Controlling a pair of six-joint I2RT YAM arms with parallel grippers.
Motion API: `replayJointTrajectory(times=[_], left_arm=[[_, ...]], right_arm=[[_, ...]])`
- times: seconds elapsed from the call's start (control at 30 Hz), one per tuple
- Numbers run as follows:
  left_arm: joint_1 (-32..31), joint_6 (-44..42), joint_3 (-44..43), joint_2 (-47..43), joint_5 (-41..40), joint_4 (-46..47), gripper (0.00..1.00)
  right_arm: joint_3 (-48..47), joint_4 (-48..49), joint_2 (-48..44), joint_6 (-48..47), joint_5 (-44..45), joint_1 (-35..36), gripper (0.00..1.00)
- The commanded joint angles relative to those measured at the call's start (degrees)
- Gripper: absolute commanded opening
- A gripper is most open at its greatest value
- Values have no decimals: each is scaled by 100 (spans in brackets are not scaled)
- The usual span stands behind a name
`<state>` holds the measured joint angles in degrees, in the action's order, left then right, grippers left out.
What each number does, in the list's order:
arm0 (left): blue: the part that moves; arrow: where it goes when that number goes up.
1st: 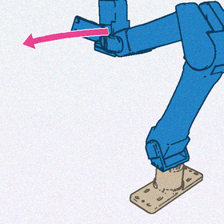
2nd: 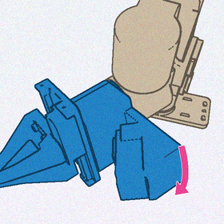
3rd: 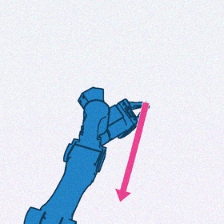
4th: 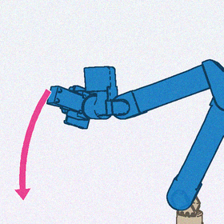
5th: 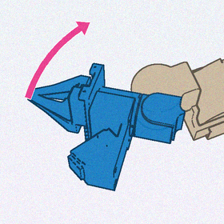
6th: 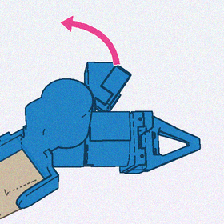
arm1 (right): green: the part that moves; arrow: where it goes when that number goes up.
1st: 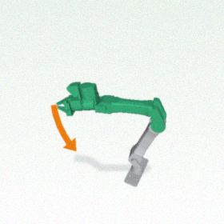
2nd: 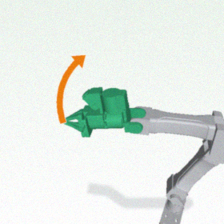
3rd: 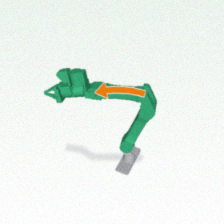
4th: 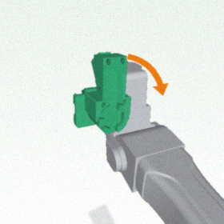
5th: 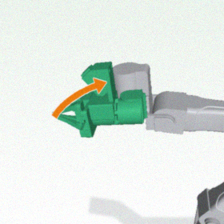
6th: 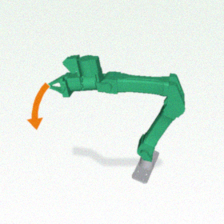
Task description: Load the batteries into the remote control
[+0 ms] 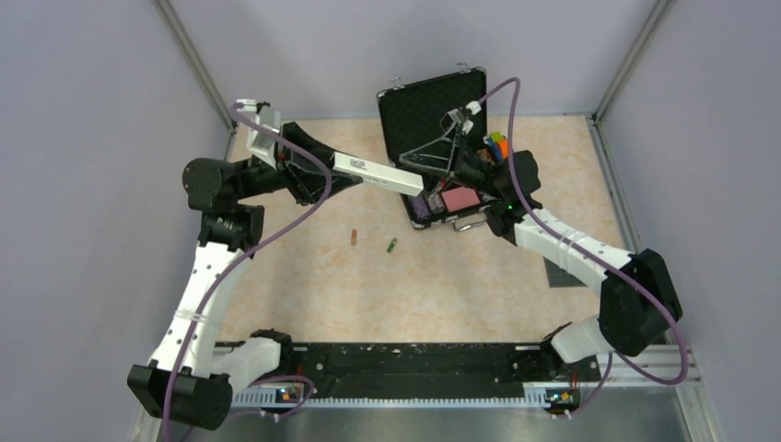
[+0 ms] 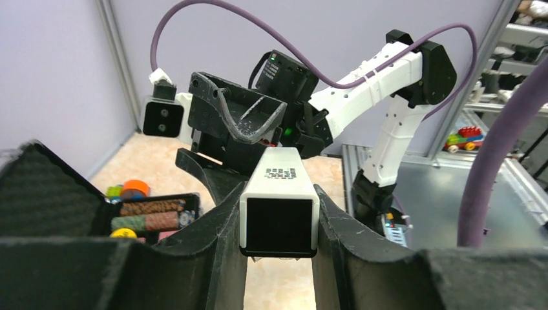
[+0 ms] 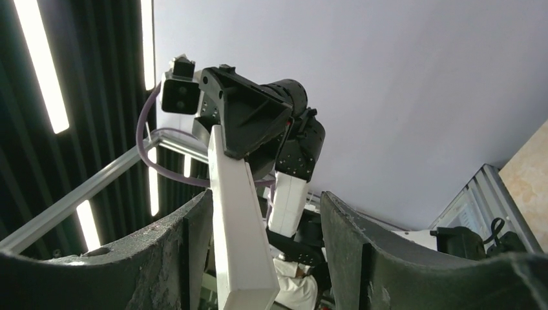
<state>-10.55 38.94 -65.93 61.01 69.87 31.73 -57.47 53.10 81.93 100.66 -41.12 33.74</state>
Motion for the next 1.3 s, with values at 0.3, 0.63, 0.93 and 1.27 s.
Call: replayJointTrajectory(times=[0.3, 0.63, 0.93, 1.27], left_arm=[[22, -1070, 192, -249, -376, 34, 0], [17, -1050, 229, -279, -630, -31, 0], [97, -1016, -55, -233, -712, -456, 0], [526, -190, -160, -90, -386, 254, 0]], right_arm=[[-647, 678, 188, 66, -442, 211, 60], [-623, 1155, 368, 279, -520, 265, 28], [-468, 1763, 486, 610, -511, 265, 1], [-304, 2096, 447, 758, -519, 152, 0]])
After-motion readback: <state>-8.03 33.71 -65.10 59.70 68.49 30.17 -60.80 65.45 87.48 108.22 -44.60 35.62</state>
